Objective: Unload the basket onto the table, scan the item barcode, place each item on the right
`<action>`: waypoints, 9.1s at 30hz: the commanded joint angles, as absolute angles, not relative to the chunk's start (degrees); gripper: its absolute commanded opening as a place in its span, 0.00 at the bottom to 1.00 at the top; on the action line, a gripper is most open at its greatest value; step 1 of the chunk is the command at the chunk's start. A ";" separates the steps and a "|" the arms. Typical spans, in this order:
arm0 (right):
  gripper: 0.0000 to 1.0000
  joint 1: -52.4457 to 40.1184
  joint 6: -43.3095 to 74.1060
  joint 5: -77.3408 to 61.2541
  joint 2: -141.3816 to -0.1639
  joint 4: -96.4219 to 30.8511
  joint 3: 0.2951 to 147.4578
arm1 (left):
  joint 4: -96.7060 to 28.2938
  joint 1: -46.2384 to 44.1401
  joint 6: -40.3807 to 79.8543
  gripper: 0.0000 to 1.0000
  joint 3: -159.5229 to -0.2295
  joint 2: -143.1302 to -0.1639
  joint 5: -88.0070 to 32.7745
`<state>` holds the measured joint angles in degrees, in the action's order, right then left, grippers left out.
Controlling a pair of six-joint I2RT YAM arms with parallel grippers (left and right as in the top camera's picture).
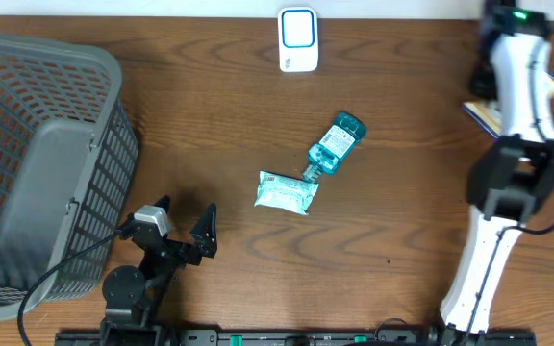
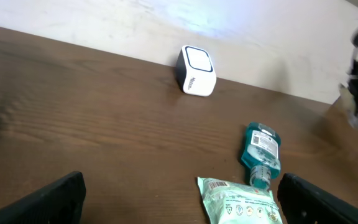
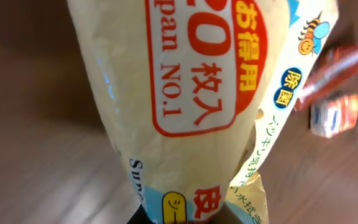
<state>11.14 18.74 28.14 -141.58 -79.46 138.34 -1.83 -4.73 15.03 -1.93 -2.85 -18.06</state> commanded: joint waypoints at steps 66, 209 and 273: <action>0.65 -38.74 -23.90 -5.50 -123.26 -55.88 90.35 | -2.66 -4.95 15.11 0.99 -0.36 -2.55 -18.39; 0.46 -24.43 46.00 -4.03 -76.90 -51.05 59.27 | -2.66 -4.95 15.11 0.99 -0.36 -2.55 -18.39; 0.85 -29.39 45.89 -12.47 -83.96 -26.26 51.72 | -2.66 -4.95 15.11 0.99 -0.36 -2.55 -18.39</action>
<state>-30.04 41.47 -13.32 -87.55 -23.07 50.30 -1.85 -4.73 15.03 -1.93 -2.85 -18.06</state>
